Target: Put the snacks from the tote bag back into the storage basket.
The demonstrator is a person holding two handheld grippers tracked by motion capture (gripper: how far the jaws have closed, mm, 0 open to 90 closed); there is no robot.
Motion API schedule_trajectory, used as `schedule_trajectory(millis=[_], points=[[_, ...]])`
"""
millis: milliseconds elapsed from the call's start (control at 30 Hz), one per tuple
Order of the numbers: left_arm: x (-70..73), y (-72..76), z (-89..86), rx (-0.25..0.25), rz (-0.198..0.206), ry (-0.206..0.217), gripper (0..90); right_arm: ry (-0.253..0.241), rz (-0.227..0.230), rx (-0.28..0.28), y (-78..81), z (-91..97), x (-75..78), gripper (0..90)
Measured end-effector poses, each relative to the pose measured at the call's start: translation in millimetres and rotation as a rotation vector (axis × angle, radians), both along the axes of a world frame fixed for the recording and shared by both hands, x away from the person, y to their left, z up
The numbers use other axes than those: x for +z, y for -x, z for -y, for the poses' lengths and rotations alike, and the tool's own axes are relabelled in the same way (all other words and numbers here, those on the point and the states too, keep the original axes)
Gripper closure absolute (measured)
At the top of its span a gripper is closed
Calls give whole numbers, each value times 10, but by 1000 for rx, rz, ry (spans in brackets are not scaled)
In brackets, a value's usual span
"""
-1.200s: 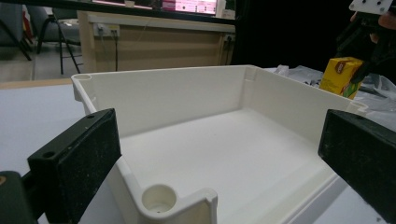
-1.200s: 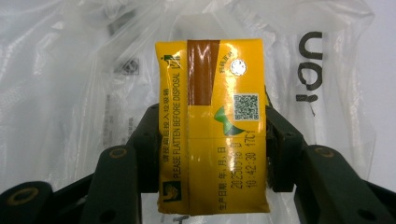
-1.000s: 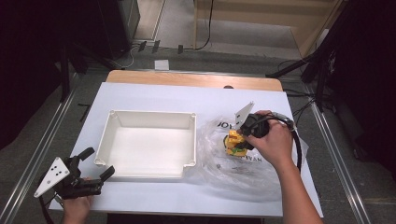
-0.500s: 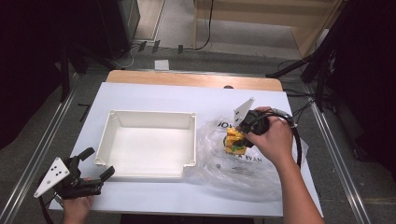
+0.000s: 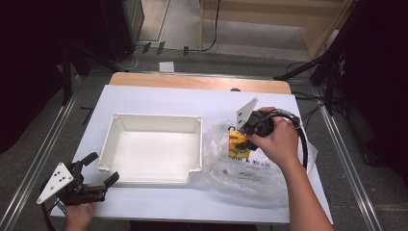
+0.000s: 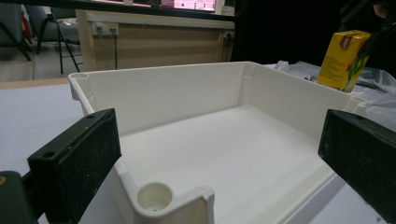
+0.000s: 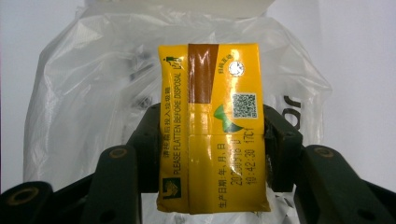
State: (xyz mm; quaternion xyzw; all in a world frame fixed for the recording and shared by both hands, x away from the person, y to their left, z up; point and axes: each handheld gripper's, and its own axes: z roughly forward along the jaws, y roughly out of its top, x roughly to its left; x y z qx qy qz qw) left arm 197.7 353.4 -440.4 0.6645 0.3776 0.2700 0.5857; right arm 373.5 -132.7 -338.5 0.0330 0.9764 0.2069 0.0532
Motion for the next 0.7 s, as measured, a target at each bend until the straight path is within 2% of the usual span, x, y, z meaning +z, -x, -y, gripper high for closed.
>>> schedule_trajectory(millis=[167, 333, 700], points=[[1, -1, -7, 1, 3, 3, 0, -11, 7, 16, -5, -53, 43, 518], [2, -7, -8, 1, 5, 6, 0, -1, 12, 18, -1, -103, 65, 518], [1, -5, -2, -3, 1, 7, 0, -29, 25, 23, 10, -115, 178, 518]])
